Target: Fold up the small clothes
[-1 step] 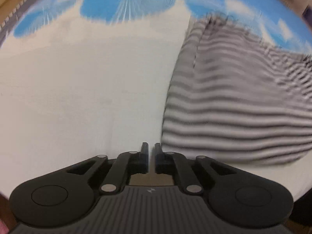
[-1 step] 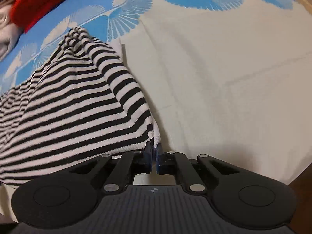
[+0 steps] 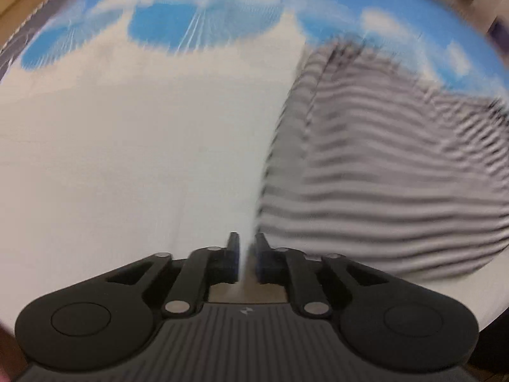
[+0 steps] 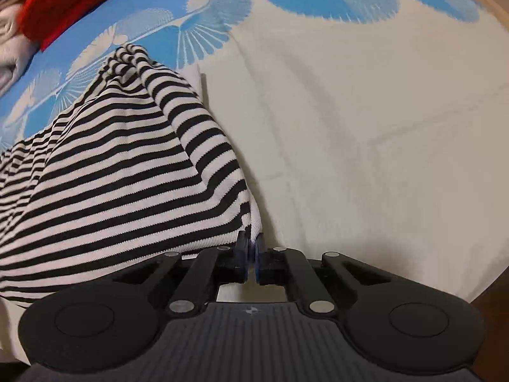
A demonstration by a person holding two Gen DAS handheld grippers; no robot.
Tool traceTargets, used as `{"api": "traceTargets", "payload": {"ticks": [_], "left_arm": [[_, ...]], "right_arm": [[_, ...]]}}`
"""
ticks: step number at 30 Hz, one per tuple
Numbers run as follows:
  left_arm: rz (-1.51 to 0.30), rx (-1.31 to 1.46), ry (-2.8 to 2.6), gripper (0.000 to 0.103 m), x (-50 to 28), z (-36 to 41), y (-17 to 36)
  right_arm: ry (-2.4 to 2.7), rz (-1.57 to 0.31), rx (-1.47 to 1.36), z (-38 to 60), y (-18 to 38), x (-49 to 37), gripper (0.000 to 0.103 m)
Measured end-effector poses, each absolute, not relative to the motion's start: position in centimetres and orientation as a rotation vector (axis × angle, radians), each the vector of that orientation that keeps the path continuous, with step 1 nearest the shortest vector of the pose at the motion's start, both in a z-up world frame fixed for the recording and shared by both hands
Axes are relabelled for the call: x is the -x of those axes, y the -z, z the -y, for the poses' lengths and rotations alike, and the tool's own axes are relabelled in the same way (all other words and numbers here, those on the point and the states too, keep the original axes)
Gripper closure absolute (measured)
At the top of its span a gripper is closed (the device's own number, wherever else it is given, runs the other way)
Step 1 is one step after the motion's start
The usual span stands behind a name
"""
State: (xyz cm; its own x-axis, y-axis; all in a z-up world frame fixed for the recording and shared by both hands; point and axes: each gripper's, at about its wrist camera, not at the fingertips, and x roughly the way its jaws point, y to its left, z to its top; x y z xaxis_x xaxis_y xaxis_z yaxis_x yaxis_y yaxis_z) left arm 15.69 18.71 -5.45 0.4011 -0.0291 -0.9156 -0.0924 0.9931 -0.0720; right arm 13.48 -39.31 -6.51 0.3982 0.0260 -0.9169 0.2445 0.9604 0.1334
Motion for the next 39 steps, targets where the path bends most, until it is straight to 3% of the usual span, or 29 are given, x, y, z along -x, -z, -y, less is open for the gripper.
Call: {"api": "traceTargets", "payload": {"ticks": [3,7,11,13,14,16,24,32,39], "left_arm": [[-1.065,0.197,0.064,0.085,-16.1,-17.7,4.0],[-1.072,0.214,0.163,0.082,-17.6,-14.8,4.2],[-1.188,0.129,0.151,0.059,-19.1,-12.2,6.9],[-1.260,0.070,0.087,0.047,-19.8,-11.5,8.7],[-1.269,0.065,0.068,0.042,-20.1,-11.4,9.1],[-1.260,0.083,0.038,0.042,-20.6,-11.4,8.9],[-1.137,0.128,-0.003,0.043,-21.1,-11.7,6.4],[-1.114,0.206,-0.012,0.043,-21.1,-13.0,5.6],[-1.076,0.229,-0.013,0.043,-21.2,-14.4,4.5]], "right_arm": [[0.140,-1.053,-0.207,38.0,5.0,-13.4,0.095],[0.040,-0.943,-0.225,36.8,3.5,-13.6,0.095],[-0.116,-1.004,-0.324,35.6,4.6,-15.1,0.092],[-0.091,-1.127,-0.239,34.4,6.6,-16.0,0.081],[-0.044,-1.201,-0.165,34.0,7.8,-16.4,0.081],[0.005,-1.256,-0.116,33.6,8.9,-16.9,0.081],[-0.238,-0.944,-0.153,27.5,4.1,-18.4,0.080],[-0.222,-1.111,0.038,20.3,8.9,-22.9,0.080],[-0.160,-1.043,-0.003,20.1,8.0,-23.1,0.079]]}}
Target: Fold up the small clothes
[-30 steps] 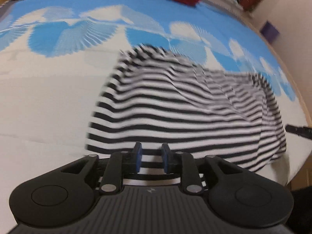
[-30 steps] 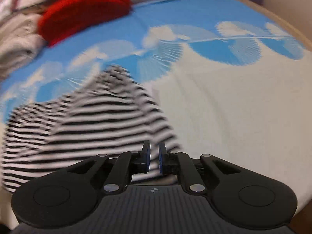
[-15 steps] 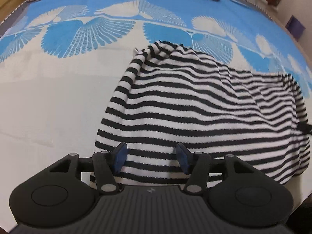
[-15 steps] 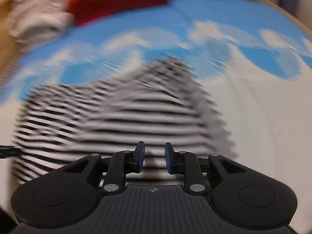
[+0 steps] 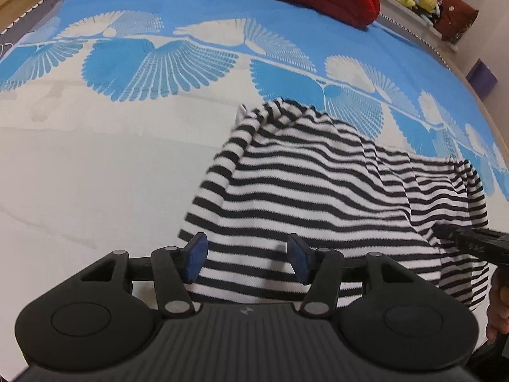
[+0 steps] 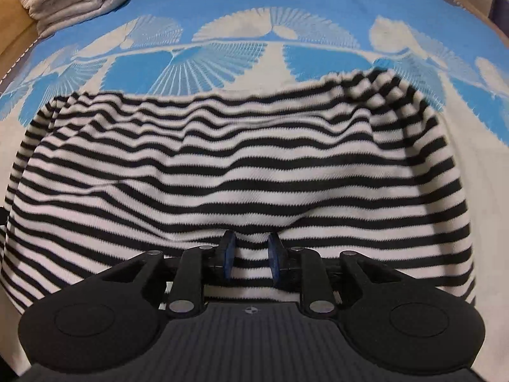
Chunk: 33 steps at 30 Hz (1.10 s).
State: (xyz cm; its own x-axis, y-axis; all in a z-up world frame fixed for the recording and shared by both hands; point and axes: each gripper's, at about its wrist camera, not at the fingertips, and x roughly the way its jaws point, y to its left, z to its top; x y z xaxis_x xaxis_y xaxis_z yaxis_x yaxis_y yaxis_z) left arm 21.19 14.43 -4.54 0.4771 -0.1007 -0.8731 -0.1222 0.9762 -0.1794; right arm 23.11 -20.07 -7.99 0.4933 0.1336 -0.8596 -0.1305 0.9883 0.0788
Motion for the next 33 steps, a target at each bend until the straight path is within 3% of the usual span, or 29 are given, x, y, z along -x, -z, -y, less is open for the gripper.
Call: {"api": "traceTargets", "payload": {"ticks": [4,8,10,13,16,18,19,26,33], "left_arm": [[-1.062,0.262,-0.030,0.043,-20.8,-16.0,4.2],[-1.050,0.288,-0.052,0.044,-20.0,-17.3,3.9],[-1.019,0.307,-0.078,0.047,-19.1,-18.0,3.4],[-0.968,0.324,-0.070,0.053,-17.7,-18.6,2.2],[-0.964,0.340,-0.050,0.067,-16.5,-19.2,1.8],[-0.992,0.381,-0.033,0.083,-16.1,-19.8,2.3],[-1.020,0.408,-0.031,0.084,-15.9,-20.1,2.7],[-1.206,0.566,-0.010,0.084,-15.5,-20.8,6.2],[-1.259,0.620,-0.057,0.082,-15.6,-20.6,7.9]], "right_arm": [[-0.348,-0.900,-0.041,18.3,5.5,-21.6,0.079],[-0.514,-0.984,0.016,15.5,7.0,-21.5,0.078],[-0.473,-1.038,0.131,14.4,9.0,-21.7,0.071],[-0.445,-1.031,0.082,14.7,8.5,-22.2,0.070],[-0.413,-0.994,0.047,16.0,7.2,-21.5,0.070],[-0.389,-0.967,0.015,17.2,6.4,-20.9,0.070],[-0.378,-0.968,-0.005,17.5,6.4,-20.9,0.070],[-0.220,-1.162,0.051,20.8,8.9,-19.4,0.069],[-0.145,-1.054,-0.057,24.4,4.6,-18.2,0.069]]}}
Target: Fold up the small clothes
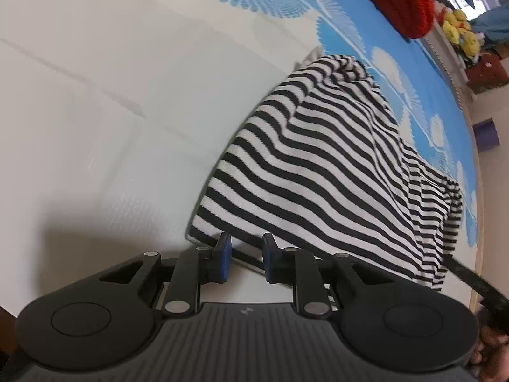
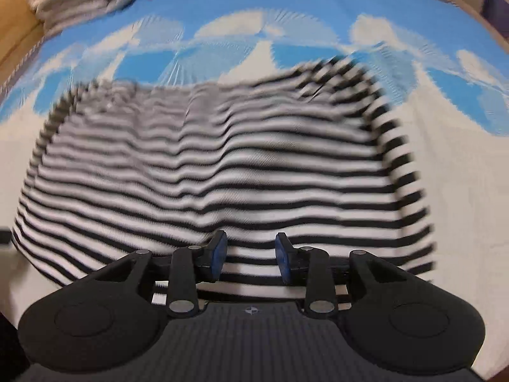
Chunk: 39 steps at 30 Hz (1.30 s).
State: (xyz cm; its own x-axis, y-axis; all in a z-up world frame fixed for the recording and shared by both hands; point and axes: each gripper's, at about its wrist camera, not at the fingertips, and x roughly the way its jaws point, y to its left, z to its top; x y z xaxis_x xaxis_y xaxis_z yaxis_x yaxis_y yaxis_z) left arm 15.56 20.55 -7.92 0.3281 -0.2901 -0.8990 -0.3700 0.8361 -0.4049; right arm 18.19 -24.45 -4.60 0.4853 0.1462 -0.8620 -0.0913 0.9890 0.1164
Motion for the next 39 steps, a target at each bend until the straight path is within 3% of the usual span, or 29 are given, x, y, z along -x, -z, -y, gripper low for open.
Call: {"api": "traceTargets", "payload": {"ticks": [9,12,14,24,39], "left_arm": [[-1.276,0.612,-0.064,0.079,-15.6,-20.2,8.3],[-1.292,0.654,-0.053,0.068,-15.7,-20.5,8.8],[-1.318,0.709,-0.052,0.065,-15.6,-21.0,9.5],[-1.316,0.902,-0.142,0.064,-15.7,-23.0,11.7],[-1.236,0.921,-0.192,0.064,-18.4,-22.6,12.1]], "right_arm": [[-0.071,-0.965,-0.162,29.2,1.3,-17.7,0.067],[-0.058,-0.954,-0.194,30.2,0.9,-17.6,0.067],[-0.057,-0.946,-0.199,30.5,0.5,-17.5,0.067],[-0.052,-0.916,-0.210,31.1,-0.3,-17.2,0.067],[0.017,-0.911,-0.236,33.8,-0.2,-16.5,0.067]]}}
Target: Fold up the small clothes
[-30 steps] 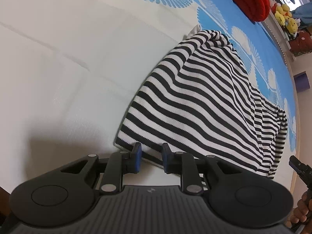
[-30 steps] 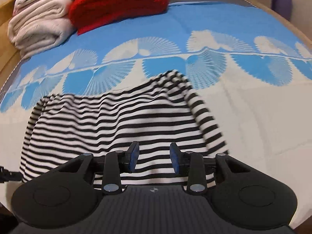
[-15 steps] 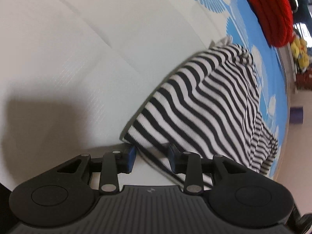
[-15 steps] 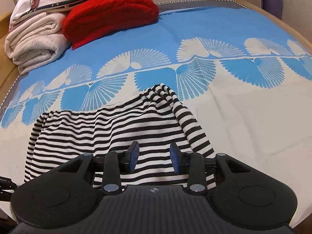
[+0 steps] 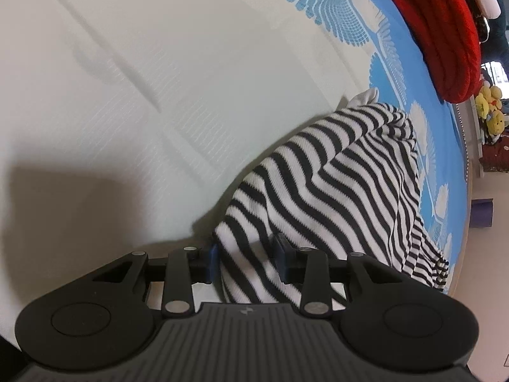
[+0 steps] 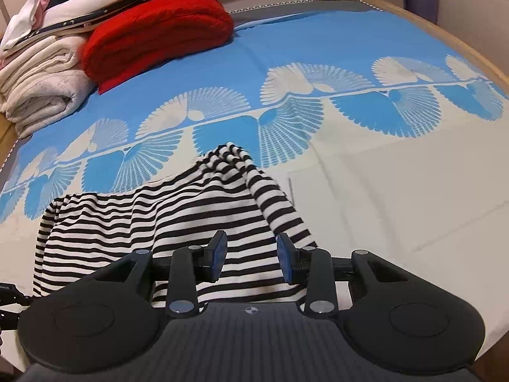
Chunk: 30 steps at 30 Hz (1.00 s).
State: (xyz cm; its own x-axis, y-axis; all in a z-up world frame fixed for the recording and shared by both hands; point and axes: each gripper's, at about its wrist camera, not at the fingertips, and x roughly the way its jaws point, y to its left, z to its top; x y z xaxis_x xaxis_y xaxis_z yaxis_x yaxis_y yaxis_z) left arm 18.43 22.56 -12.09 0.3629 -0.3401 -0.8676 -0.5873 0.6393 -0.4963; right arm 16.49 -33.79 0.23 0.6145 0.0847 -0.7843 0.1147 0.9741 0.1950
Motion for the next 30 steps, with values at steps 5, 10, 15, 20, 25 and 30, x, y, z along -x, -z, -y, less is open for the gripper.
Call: {"api": "traceTargets", "payload": {"ticks": [5,10,15,20,25,30], "left_arm": [[-1.222,0.848,-0.156,0.087,-19.3,-22.2,11.9],[-1.171,0.732,-0.074,0.097,-19.0,-21.8,10.1],[-1.097,0.735,-0.020,0.097,-17.1,-23.4,7.7],[-1.093,0.637,-0.113,0.098,-15.4,-24.7,5.7],[-1.027,0.621,-0.093,0.098,-14.7,-24.3,2.6],[-0.899,0.611,0.107,0.098,-15.9,-18.6,-0.9]], "right_arm": [[0.036,-0.918,-0.236,34.0,0.0,-16.4,0.067],[0.047,-0.919,-0.249,33.6,0.2,-16.8,0.067],[0.051,-0.908,-0.268,32.5,0.3,-17.8,0.067],[0.051,-0.889,-0.275,31.4,0.4,-18.9,0.067],[0.050,-0.863,-0.262,31.5,0.3,-19.1,0.067],[0.055,-0.823,-0.236,33.5,-0.6,-18.5,0.067]]}}
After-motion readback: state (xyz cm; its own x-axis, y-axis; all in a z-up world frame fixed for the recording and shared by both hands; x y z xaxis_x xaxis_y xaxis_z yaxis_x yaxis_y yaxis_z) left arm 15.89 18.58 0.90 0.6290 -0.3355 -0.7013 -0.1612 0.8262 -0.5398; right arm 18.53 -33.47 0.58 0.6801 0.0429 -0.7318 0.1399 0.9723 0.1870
